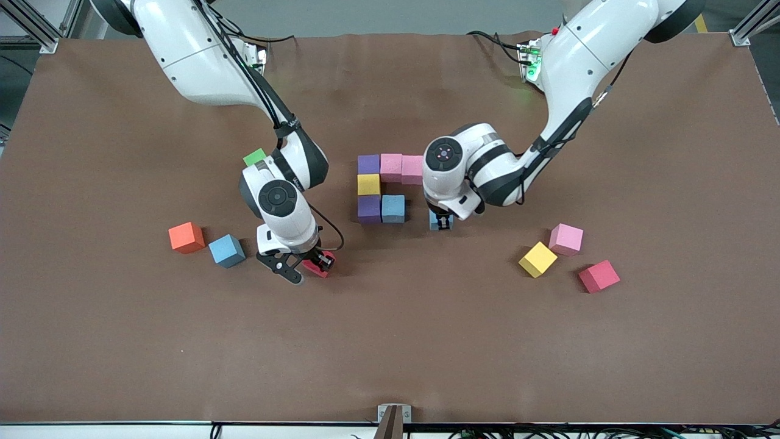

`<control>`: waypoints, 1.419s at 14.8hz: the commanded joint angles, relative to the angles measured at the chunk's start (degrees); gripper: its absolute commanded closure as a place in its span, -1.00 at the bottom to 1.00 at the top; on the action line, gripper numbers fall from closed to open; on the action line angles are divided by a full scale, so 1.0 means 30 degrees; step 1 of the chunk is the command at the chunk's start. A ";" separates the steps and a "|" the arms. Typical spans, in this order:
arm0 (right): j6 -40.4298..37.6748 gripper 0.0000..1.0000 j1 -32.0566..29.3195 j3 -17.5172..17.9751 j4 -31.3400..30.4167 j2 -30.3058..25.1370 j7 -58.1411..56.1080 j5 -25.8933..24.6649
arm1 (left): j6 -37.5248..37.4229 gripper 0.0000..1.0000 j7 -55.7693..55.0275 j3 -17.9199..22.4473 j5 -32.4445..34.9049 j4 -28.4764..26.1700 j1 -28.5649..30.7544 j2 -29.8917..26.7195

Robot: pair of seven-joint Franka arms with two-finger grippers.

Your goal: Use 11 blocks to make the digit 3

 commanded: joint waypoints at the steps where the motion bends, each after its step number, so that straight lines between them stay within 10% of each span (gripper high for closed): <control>1: 0.0058 0.98 0.0082 0.0047 -0.0134 -0.0022 -0.0649 -0.0413 | 0.0138 0.27 -0.0889 0.0057 0.0014 -0.0082 -0.0579 -0.0151; 21: -0.0147 0.96 0.0785 0.0164 0.0422 -0.0227 -0.4957 -0.0472 | 0.0431 0.27 -0.0832 0.0262 0.0423 0.1882 -0.2104 0.1402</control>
